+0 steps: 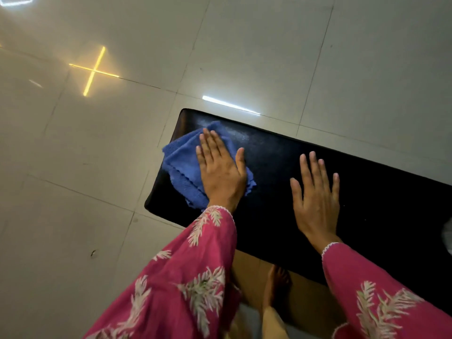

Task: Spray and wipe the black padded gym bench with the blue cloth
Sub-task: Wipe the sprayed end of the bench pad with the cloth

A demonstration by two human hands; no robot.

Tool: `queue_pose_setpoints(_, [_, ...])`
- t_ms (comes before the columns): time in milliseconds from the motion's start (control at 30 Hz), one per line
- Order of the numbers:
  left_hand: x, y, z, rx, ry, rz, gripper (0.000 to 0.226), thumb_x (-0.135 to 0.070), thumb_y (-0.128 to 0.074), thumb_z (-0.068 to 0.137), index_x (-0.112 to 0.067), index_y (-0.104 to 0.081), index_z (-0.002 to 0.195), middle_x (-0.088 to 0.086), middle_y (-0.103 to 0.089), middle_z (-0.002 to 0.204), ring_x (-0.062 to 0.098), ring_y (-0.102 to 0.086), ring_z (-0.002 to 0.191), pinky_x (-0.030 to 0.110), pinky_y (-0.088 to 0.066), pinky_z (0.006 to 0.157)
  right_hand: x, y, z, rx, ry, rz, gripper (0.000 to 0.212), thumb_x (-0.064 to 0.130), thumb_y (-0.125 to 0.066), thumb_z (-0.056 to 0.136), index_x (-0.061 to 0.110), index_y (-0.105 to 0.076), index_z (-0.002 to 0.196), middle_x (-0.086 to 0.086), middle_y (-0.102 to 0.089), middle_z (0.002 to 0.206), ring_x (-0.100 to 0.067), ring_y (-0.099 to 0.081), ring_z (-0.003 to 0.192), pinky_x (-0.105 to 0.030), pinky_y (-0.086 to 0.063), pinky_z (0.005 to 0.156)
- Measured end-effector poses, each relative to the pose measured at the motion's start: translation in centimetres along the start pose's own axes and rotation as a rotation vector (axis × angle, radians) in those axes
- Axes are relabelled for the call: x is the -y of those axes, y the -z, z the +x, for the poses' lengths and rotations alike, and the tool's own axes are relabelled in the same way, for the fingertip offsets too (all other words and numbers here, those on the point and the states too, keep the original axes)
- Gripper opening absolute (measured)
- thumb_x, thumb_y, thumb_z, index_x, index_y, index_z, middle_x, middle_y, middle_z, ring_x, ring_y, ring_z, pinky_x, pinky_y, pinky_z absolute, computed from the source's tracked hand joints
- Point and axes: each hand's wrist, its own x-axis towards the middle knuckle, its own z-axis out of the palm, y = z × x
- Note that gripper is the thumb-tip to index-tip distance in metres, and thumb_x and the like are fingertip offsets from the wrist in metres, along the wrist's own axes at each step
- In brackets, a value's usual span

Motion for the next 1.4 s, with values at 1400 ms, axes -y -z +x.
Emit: queue_pose_setpoints(1400, [-0.5, -0.8, -2.8, -0.019, -0.068, 0.041, 0.079, -0.059, -0.017, 0.089, -0.004, -0.014, 0.146, 0.012, -0.019, 0.154, 0.02, -0.013, 0.143, 0.038, 0.001, 0.115, -4.3, 0.6, -1.8, -0.003, -0.049, -0.107, 0.062, 0.052, -0.007, 0.094, 0.02, -0.018, 0.146, -0.004, -0.021, 0.153, -0.02, -0.02, 0.14, -0.044, -0.008, 0.113])
